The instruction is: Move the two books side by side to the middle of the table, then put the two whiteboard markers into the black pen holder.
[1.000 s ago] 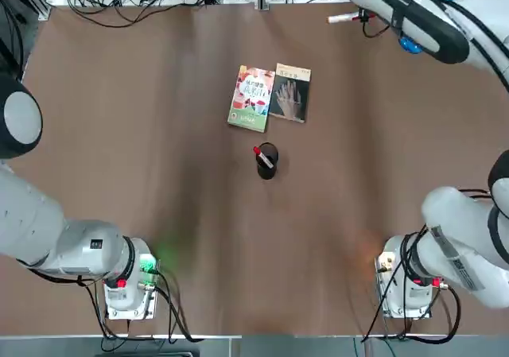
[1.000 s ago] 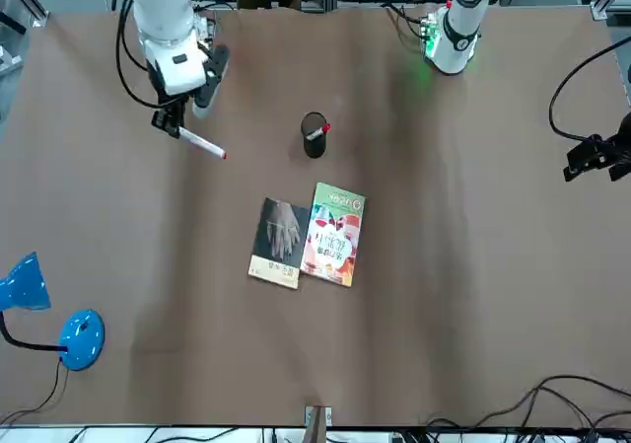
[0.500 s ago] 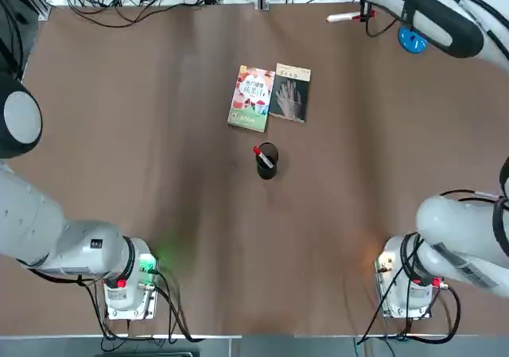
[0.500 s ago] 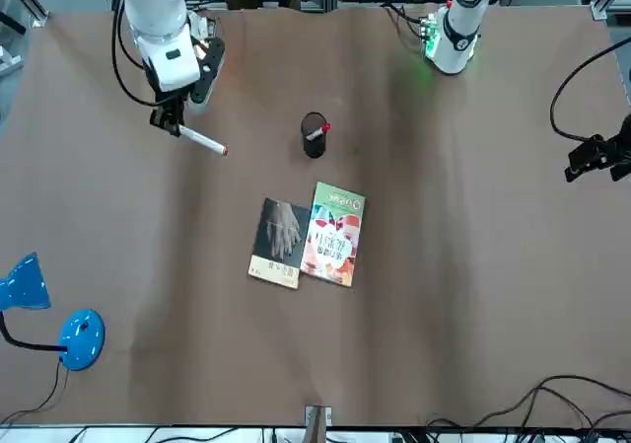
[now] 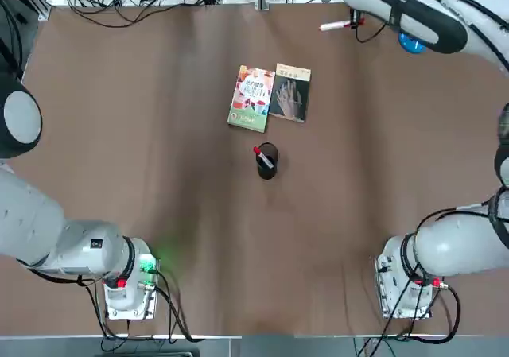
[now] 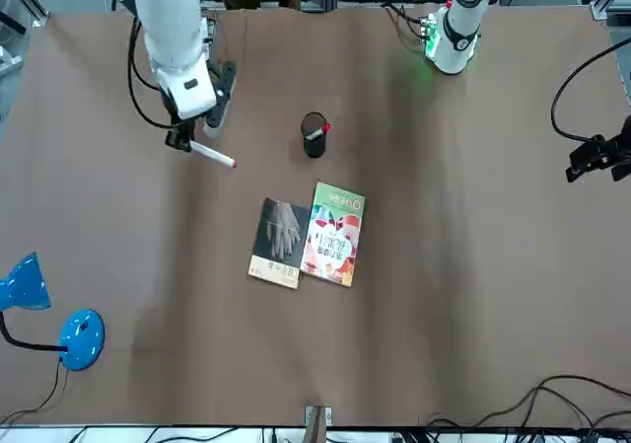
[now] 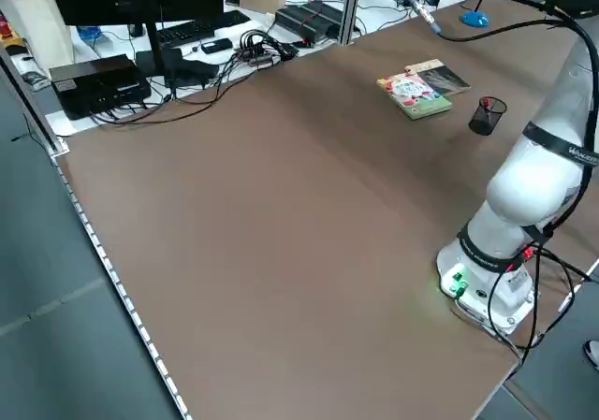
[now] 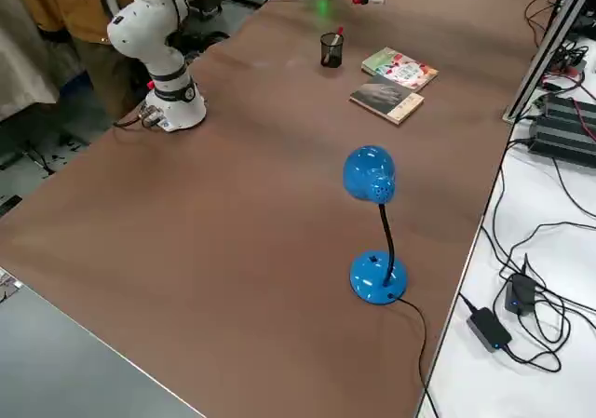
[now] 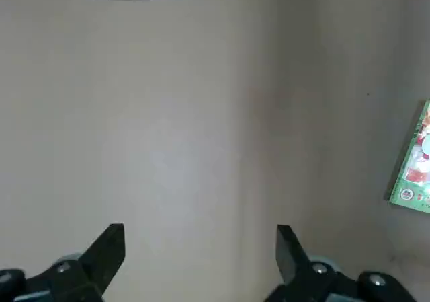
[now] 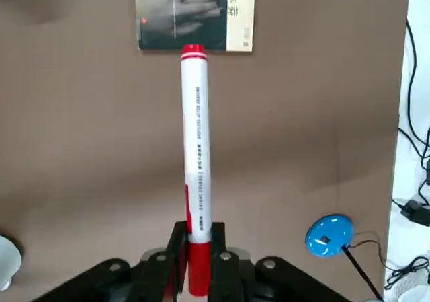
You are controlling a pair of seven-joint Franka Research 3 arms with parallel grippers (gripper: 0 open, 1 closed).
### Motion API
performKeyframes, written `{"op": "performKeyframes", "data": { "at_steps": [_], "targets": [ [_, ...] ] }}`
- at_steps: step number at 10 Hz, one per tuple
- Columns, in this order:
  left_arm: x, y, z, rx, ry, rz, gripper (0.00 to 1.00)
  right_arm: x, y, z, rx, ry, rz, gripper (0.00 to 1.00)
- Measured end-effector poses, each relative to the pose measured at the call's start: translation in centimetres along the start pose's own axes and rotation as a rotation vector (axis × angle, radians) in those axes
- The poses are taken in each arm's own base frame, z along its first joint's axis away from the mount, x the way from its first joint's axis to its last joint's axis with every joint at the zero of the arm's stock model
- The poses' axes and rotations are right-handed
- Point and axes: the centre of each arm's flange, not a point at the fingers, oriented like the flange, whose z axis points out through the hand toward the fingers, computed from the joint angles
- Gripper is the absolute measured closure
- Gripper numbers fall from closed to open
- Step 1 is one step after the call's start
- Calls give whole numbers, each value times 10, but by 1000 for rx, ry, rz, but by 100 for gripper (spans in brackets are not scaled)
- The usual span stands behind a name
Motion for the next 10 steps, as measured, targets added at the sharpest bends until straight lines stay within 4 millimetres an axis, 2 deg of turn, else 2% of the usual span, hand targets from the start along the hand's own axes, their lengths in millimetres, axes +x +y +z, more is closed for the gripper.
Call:
{"op": "performKeyframes", "data": {
  "at_steps": [4,5,7,10],
  "targets": [
    [0,-2,2,0,-4,-4,1,57,-42,-5,-56,-80,29,82],
    [0,-3,3,0,-5,-6,1,78,-58,-6,-67,-117,48,82],
    [-1,-9,7,0,-15,-16,1,127,-102,4,-104,-216,53,82],
    [-2,-13,11,-1,-22,-22,1,192,-193,46,-173,-398,16,82]
  ]
}}
